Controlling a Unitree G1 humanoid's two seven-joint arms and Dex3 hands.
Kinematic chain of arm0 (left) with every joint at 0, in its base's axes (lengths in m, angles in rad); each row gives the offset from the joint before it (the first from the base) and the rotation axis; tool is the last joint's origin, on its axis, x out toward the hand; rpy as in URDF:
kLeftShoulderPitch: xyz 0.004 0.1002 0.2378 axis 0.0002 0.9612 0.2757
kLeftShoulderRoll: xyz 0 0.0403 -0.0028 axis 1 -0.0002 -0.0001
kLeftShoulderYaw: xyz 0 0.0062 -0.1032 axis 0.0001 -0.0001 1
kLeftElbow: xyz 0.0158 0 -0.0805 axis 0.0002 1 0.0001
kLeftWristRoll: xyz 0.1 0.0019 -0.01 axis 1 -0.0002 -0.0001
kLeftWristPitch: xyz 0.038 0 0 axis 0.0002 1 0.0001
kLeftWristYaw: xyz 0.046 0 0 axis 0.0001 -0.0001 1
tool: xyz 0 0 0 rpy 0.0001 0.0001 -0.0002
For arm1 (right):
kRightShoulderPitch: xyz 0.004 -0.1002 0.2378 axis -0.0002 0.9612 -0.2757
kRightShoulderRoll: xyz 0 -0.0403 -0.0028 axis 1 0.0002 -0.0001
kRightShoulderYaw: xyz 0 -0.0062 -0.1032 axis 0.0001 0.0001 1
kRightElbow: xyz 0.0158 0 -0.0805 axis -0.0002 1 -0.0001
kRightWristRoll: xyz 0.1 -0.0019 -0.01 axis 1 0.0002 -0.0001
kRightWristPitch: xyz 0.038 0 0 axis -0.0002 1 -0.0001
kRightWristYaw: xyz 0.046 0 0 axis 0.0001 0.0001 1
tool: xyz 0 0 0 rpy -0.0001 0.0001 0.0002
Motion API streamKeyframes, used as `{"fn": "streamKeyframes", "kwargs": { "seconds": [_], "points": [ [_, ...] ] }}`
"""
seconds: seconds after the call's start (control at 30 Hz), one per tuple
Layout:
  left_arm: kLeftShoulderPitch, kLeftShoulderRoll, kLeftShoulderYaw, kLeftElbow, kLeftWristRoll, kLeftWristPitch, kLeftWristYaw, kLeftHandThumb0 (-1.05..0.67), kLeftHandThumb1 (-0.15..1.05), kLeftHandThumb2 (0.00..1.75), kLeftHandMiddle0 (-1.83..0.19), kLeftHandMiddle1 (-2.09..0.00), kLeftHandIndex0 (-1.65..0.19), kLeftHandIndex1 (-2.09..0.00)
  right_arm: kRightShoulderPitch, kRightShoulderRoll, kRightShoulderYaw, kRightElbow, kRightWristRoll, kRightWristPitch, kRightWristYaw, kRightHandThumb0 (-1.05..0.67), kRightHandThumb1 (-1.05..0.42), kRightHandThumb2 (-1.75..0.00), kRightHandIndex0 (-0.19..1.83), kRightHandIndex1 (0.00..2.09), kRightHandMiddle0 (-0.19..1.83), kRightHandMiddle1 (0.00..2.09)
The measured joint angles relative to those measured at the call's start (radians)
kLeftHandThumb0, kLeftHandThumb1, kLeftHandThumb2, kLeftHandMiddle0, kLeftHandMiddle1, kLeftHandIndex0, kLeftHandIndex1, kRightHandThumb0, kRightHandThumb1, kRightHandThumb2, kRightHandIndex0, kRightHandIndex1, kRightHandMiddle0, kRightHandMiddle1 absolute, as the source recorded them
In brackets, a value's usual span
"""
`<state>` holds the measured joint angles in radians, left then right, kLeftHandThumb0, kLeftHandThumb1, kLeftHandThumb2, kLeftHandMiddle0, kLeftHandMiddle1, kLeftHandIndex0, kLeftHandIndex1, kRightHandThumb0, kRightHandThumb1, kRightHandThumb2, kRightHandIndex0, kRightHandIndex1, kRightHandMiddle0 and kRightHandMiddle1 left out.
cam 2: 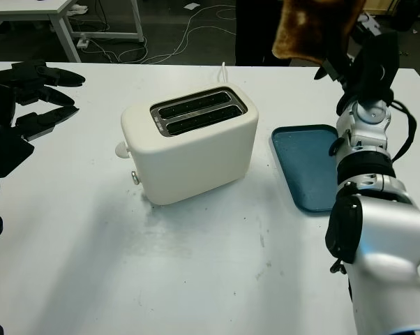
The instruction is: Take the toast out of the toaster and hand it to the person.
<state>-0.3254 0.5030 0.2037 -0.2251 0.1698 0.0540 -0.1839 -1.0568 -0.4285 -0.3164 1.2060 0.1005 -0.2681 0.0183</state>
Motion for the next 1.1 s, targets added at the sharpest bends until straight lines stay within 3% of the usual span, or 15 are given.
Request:
{"fn": "streamKeyframes", "kwargs": {
  "seconds": [0.33,0.53,0.93,1.1],
  "points": [
    [0.000,0.000,-0.001,0.003,0.001,-0.004,0.000,0.03,0.88,0.04,-0.66,-0.98,-0.73,-0.55,0.009,0.027,-0.017,0.089,0.003,0.075,-0.033,-0.17,-0.92,-0.49,0.76,1.75,0.45,1.75],
    [0.000,0.000,-0.001,0.002,0.001,-0.002,0.000,0.05,0.89,0.04,-0.65,-0.97,-0.72,-0.55,0.019,0.048,-0.037,0.114,0.001,0.101,-0.035,-0.21,-0.92,-0.38,0.86,1.75,0.52,1.75],
    [0.001,0.000,-0.001,0.012,0.002,-0.013,0.001,0.05,0.88,0.04,-0.67,-0.97,-0.73,-0.56,0.024,0.104,-0.040,0.130,-0.002,0.163,-0.076,-0.21,-0.92,-0.36,0.93,1.75,0.58,1.75],
    [0.001,-0.001,-0.001,0.018,0.001,-0.014,0.001,0.03,0.89,0.04,-0.65,-0.97,-0.71,-0.57,0.024,0.125,-0.031,0.130,-0.008,0.180,-0.098,-0.21,-0.92,-0.41,0.86,1.75,0.37,1.75]
  ]
}}
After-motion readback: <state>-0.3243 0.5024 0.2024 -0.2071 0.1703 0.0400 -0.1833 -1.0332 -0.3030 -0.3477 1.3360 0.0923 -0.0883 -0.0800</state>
